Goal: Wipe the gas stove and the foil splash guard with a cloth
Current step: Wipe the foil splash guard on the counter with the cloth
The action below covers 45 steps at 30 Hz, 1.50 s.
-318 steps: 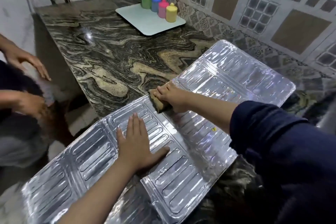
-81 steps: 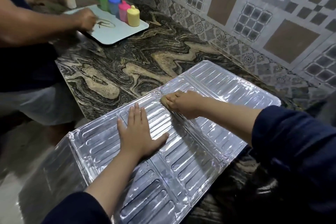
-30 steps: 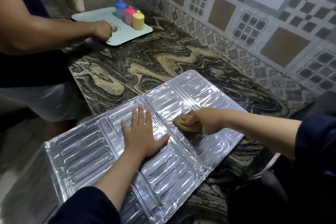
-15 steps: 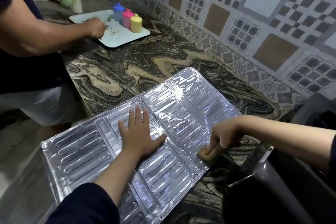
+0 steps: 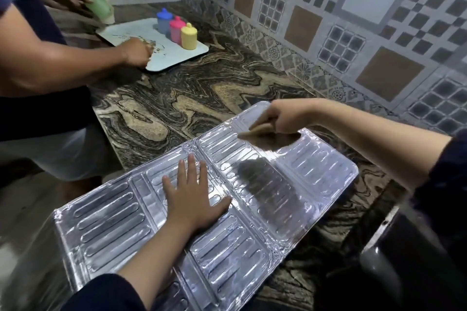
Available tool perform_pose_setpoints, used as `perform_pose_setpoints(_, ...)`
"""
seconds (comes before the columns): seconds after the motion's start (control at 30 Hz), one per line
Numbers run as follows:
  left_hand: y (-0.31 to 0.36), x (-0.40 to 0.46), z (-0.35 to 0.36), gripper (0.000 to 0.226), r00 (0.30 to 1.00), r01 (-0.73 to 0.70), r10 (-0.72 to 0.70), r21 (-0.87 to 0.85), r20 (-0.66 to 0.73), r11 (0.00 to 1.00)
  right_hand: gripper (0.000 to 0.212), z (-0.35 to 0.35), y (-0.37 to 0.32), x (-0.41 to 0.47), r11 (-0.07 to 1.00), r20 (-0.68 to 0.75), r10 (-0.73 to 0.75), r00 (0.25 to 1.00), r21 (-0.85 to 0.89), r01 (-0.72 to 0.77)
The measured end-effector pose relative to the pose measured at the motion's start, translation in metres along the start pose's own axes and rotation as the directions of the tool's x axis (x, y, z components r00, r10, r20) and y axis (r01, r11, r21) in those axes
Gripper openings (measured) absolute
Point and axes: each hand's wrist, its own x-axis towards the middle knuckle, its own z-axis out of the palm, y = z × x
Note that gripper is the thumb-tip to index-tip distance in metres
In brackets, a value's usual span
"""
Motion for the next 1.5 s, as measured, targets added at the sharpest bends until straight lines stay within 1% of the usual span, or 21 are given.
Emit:
perform_pose_setpoints(0.07,0.000,0.000,0.003,0.108,1.000,-0.014,0.014,-0.004,-0.011,1.000,0.036,0.007,-0.005,0.031,0.996,-0.185,-0.067,0.981,-0.063,0.056)
perform_pose_setpoints(0.13,0.000,0.000,0.006,0.098,0.999,-0.028,0.028,-0.005,-0.024,1.000,0.045,0.022,-0.004,0.063,0.975,-0.319,-0.146,0.936,-0.207,0.082)
perform_pose_setpoints(0.2,-0.001,-0.001,0.007,0.093,0.999,-0.027,0.027,0.007,-0.038,1.000,0.047,0.039,-0.001,0.086,0.945,-0.343,-0.181,0.922,-0.319,0.067)
perform_pose_setpoints(0.27,-0.001,-0.001,0.008,0.091,0.999,-0.019,0.019,0.019,-0.043,1.000,0.051,0.056,0.006,0.100,0.901,-0.228,-0.172,0.958,-0.429,0.059)
perform_pose_setpoints(0.3,-0.001,0.000,0.008,0.091,0.999,-0.015,0.016,0.021,-0.044,1.000,0.058,0.066,0.010,0.105,0.879,-0.154,-0.146,0.977,-0.473,0.057)
perform_pose_setpoints(0.37,-0.001,0.002,0.008,0.090,0.999,-0.012,0.013,0.018,-0.051,1.000,0.076,0.079,0.020,0.110,0.883,-0.076,-0.088,0.993,-0.467,0.042)
perform_pose_setpoints(0.43,-0.001,0.003,0.007,0.090,0.999,-0.011,0.012,0.028,-0.043,1.000,0.082,0.084,0.027,0.105,0.903,-0.068,-0.098,0.993,-0.426,0.060)
perform_pose_setpoints(0.6,-0.003,0.002,0.008,0.092,1.000,0.007,-0.007,0.019,-0.029,1.000,0.080,0.090,0.044,0.063,0.926,0.026,-0.098,0.995,-0.364,0.101)
perform_pose_setpoints(0.73,-0.004,0.003,0.007,0.096,1.000,0.006,-0.006,0.028,-0.018,1.000,0.072,0.096,0.058,0.017,0.926,0.160,-0.067,0.985,-0.359,0.121)
perform_pose_setpoints(0.8,-0.004,0.002,0.007,0.097,1.000,0.005,-0.005,0.035,-0.014,0.999,0.068,0.099,0.064,-0.004,0.931,0.241,-0.012,0.970,-0.353,0.099)
perform_pose_setpoints(0.87,-0.005,0.002,0.009,0.096,1.000,0.007,-0.006,0.036,-0.015,0.999,0.060,0.106,0.073,-0.016,0.958,0.309,0.073,0.948,-0.285,0.019)
perform_pose_setpoints(0.97,-0.004,0.002,0.009,0.096,1.000,-0.004,0.004,0.020,-0.008,1.000,0.053,0.113,0.085,-0.031,0.983,0.405,0.146,0.903,-0.162,-0.086)
perform_pose_setpoints(1.07,-0.001,0.000,0.009,0.095,1.000,-0.011,0.011,0.019,0.002,1.000,0.041,0.114,0.091,-0.041,0.962,0.481,0.222,0.848,-0.247,-0.112)
perform_pose_setpoints(1.17,-0.001,0.000,0.006,0.096,1.000,-0.012,0.012,0.022,-0.002,1.000,0.042,0.100,0.089,-0.044,0.961,0.576,0.276,0.769,-0.190,-0.202)
perform_pose_setpoints(1.2,-0.001,0.000,0.006,0.096,1.000,-0.012,0.012,0.019,0.001,1.000,0.041,0.087,0.084,-0.044,0.956,0.584,0.292,0.757,-0.185,-0.225)
perform_pose_setpoints(1.23,-0.002,0.000,0.005,0.096,1.000,-0.013,0.013,0.018,0.003,1.000,0.038,0.071,0.079,-0.044,0.951,0.557,0.309,0.770,-0.192,-0.243)
perform_pose_setpoints(1.27,-0.002,0.000,0.005,0.095,1.000,-0.015,0.015,0.021,0.005,1.000,0.036,0.054,0.073,-0.044,0.953,0.498,0.299,0.814,-0.207,-0.224)
perform_pose_setpoints(1.33,-0.001,0.000,0.006,0.095,1.000,-0.015,0.015,0.026,0.007,1.000,0.033,0.021,0.062,-0.039,0.957,0.306,0.241,0.921,-0.230,-0.174)
perform_pose_setpoints(1.37,-0.001,-0.001,0.006,0.095,1.000,-0.016,0.016,0.022,0.005,1.000,0.032,0.011,0.059,-0.033,0.966,0.192,0.209,0.959,-0.193,-0.172)
perform_pose_setpoints(1.43,0.000,-0.001,0.006,0.099,1.000,-0.015,0.015,0.014,0.005,1.000,0.034,0.002,0.056,-0.013,0.984,-0.020,0.128,0.992,-0.125,-0.130)
perform_pose_setpoints(1.5,-0.001,-0.001,0.005,0.103,1.000,-0.012,0.012,0.016,0.010,1.000,0.046,0.003,0.060,0.017,0.991,-0.223,0.037,0.974,-0.115,-0.064)
